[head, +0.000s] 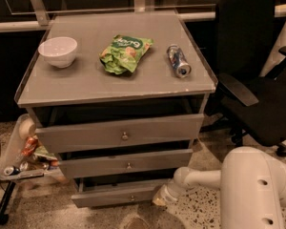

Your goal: Open bottom drawer

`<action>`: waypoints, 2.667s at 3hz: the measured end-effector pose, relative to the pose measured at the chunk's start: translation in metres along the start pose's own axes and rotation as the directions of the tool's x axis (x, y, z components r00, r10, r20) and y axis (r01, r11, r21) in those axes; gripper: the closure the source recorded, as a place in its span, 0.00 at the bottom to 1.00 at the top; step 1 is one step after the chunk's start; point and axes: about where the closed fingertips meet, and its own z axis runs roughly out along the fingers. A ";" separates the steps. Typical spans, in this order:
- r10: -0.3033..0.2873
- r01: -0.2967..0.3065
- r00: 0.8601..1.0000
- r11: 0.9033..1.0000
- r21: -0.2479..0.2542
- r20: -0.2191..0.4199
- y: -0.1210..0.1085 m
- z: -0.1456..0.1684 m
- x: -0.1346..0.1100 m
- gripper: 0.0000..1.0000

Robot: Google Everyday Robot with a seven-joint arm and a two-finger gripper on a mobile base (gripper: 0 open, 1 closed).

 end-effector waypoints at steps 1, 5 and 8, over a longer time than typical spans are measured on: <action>0.018 -0.018 1.000 1.000 0.003 -0.007 -0.007 -0.001 0.001 1.00; 0.018 -0.018 1.000 1.000 0.002 -0.007 -0.007 0.000 0.001 0.12; -0.089 0.089 0.996 0.996 -0.003 -0.019 0.006 -0.007 -0.023 0.00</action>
Offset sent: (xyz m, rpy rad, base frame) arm 0.0047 -0.0039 -0.0015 -0.0065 0.0091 -0.0138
